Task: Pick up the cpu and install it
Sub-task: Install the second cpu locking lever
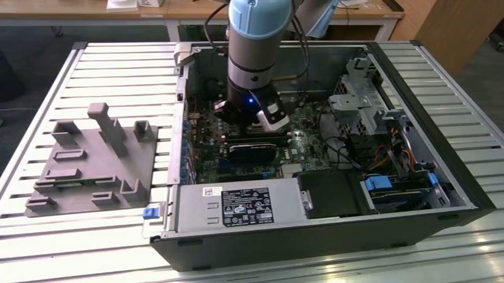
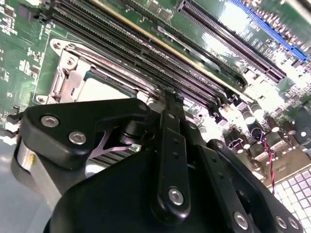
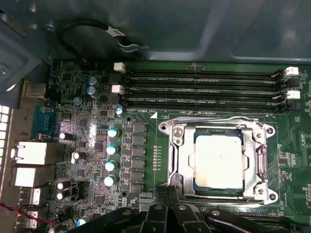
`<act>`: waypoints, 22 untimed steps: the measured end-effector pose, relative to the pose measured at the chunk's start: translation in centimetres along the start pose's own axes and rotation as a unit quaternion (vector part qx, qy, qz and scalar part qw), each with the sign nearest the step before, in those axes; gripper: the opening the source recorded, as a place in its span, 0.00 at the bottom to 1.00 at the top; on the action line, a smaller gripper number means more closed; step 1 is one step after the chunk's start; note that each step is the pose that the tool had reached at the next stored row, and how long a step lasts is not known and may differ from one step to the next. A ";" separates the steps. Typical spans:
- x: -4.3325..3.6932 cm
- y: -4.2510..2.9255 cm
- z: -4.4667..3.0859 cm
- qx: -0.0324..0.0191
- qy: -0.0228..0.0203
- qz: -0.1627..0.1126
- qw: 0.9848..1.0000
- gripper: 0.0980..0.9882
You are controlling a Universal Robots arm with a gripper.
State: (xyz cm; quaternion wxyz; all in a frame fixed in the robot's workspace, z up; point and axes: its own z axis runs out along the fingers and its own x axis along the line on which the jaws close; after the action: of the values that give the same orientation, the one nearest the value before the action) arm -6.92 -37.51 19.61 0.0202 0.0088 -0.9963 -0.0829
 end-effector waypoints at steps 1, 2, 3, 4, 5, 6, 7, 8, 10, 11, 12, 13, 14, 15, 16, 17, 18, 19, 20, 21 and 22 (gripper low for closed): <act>0.06 0.00 0.03 -0.001 0.000 0.000 1.000 0.01; 0.10 -0.01 0.05 -0.002 0.000 0.000 1.000 0.01; 0.13 -0.01 0.08 -0.004 0.000 -0.001 1.000 0.01; 0.15 -0.01 0.11 -0.005 0.000 -0.001 1.000 0.01; 0.16 -0.01 0.13 -0.006 0.000 -0.001 1.000 0.01; 0.17 -0.01 0.14 -0.006 0.000 -0.001 1.000 0.01; 0.17 -0.01 0.16 -0.007 0.000 -0.001 1.000 0.01; 0.17 -0.01 0.17 -0.007 0.000 -0.001 1.000 0.01; 0.17 -0.01 0.15 -0.008 0.000 -0.001 1.000 0.01; 0.17 0.01 0.04 -0.008 0.000 -0.001 1.000 0.01; 0.18 0.04 -0.15 -0.008 0.000 -0.001 1.000 0.01; 0.19 0.08 -0.39 -0.008 0.000 -0.001 1.000 0.01; 0.20 0.13 -0.66 -0.008 0.000 -0.001 1.000 0.01; 0.21 0.17 -0.92 -0.008 0.000 -0.001 1.000 0.01; 0.22 0.21 -1.16 -0.008 0.000 -0.001 1.000 0.01; 0.23 0.25 -1.39 -0.008 0.000 -0.001 1.000 0.01; 0.24 0.28 -1.56 -0.008 0.000 -0.001 1.000 0.01; 0.25 0.31 -1.75 -0.008 0.000 -0.001 1.000 0.01; 0.25 0.35 -1.97 -0.009 0.000 -0.001 1.000 0.01; 0.26 0.38 -2.19 -0.010 0.000 -0.001 1.000 0.01; 0.27 0.42 -2.41 -0.011 0.000 -0.001 1.000 0.01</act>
State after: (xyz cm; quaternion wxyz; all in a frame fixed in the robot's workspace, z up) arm -7.09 -37.50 22.06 0.0202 0.0095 -0.9953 -0.0938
